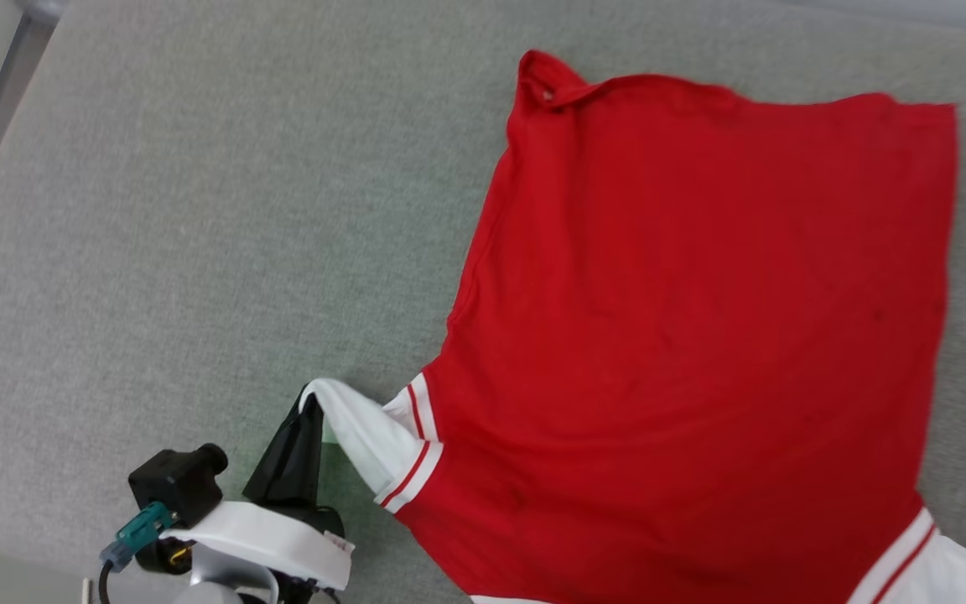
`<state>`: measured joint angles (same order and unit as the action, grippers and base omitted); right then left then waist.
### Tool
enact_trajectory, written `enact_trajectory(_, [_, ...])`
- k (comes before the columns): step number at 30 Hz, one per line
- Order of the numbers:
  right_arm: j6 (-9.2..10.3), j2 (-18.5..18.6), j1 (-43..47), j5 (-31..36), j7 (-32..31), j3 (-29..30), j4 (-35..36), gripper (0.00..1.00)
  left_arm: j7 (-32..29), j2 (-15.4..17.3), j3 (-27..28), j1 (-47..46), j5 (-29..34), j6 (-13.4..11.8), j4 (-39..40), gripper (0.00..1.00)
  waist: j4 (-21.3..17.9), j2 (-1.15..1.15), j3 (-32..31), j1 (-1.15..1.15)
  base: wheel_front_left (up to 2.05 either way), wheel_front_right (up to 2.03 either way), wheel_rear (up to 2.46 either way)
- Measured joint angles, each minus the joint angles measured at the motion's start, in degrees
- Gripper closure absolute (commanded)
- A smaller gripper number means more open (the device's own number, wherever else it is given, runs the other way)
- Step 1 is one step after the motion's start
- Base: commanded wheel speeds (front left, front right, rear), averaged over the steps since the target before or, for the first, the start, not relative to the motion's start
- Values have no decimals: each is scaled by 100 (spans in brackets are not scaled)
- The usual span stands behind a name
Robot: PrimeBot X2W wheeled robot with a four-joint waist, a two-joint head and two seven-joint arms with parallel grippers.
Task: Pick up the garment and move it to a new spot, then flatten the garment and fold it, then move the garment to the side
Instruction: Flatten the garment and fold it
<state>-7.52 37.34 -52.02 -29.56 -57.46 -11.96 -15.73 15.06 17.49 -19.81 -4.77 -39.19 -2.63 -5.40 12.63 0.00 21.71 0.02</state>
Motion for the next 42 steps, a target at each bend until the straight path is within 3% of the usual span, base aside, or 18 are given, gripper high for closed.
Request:
enact_trajectory(7, [-1,131,-636,240,-1071,-366,-466,0,0,-339,110,-255,266,266,-45,100,285,0,588,0,0,0,0])
enact_trajectory(14, [-1,41,-758,356,-1274,-510,-698,0,2,-600,257,-453,488,522,-111,100,451,0,1108,0,0,0,0])
enact_trajectory(23, [3,261,-644,204,-1307,-695,-649,0,30,-813,459,-570,731,728,-209,100,515,0,1397,-4,0,0,0])
enact_trajectory(25, [3,290,-636,148,-1244,-734,-638,100,33,-853,499,-585,759,771,-240,100,508,0,1394,-4,0,0,0])
enact_trajectory(36, [1,-112,-477,-126,-154,-654,-980,100,23,-888,743,-436,873,868,-513,100,293,0,891,0,0,0,0])
enact_trajectory(42, [1,100,-87,-542,482,-892,-727,100,16,-806,896,-121,906,829,-589,100,71,0,389,-1,0,0,0])
